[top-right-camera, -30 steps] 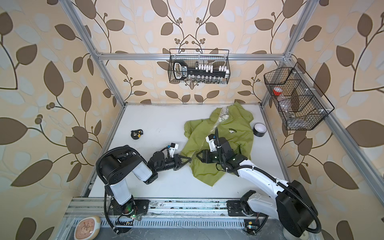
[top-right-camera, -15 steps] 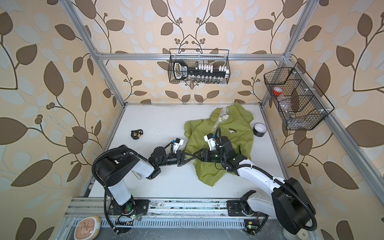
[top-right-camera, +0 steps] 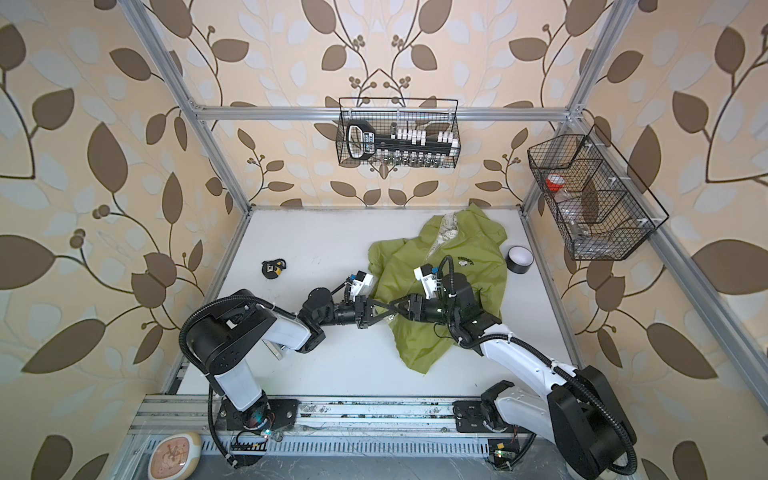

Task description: Zip up the jacket

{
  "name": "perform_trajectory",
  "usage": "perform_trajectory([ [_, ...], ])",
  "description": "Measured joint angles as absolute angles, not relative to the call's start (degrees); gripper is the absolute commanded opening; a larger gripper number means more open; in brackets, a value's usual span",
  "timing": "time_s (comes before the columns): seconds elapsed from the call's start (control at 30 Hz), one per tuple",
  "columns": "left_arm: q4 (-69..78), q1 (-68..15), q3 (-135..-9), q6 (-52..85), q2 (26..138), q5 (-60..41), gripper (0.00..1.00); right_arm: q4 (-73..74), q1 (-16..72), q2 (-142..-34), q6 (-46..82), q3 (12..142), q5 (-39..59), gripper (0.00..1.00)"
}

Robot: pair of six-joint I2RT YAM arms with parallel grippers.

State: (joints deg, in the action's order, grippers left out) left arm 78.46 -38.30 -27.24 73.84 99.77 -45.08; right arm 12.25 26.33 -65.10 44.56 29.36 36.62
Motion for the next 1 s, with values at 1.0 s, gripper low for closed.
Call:
perform_trajectory([
  [1.0,77.76,-38.30,-27.57,75.16,98.94,-46.13,0.00,15.05,26.11,-62.50,44.97,26.13,38.79,0.30],
])
